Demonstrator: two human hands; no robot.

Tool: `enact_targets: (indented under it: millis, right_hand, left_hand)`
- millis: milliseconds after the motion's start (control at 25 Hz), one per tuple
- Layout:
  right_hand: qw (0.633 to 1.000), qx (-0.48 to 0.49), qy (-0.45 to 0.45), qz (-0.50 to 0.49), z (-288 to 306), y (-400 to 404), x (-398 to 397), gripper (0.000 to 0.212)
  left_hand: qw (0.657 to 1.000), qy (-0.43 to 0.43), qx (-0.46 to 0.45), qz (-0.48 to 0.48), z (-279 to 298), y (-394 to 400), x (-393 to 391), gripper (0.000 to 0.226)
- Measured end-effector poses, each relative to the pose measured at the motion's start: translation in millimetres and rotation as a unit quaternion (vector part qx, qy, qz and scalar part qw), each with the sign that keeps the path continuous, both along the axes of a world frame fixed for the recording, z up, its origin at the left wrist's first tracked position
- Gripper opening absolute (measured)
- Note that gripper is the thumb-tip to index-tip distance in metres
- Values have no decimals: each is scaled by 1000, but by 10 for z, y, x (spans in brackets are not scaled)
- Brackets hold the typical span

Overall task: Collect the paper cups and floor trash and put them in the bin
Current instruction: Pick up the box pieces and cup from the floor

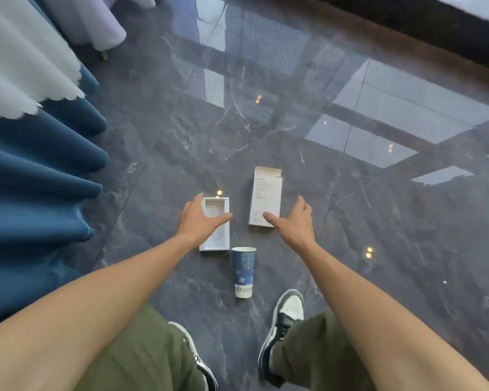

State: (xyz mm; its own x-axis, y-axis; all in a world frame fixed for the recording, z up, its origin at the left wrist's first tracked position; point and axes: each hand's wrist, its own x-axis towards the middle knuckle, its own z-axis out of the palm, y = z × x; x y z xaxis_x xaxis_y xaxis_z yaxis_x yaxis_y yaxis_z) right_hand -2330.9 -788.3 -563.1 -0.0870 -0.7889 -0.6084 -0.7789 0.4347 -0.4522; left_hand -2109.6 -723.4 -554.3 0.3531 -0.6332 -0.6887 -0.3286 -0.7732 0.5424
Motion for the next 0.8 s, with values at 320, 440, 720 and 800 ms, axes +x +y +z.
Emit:
enact_targets:
  millis: [320, 440, 720, 800]
  right_hand:
    - [997, 21, 3, -70, -2225, -219, 73, 94]
    - [996, 16, 24, -89, -2646, -264, 120, 94]
    - [988, 14, 42, -145, -2932, -292, 107, 96]
    - [984, 32, 10, -174, -2948, -288, 32, 76]
  left_hand:
    - [994, -62, 79, 36, -2386, -118, 23, 104]
    - [990, -106, 94, 14, -2800, -90, 33, 107]
    - [984, -154, 95, -3, -3063, 77, 74, 49]
    - [986, -135, 97, 3, -3012, 70, 61, 39]
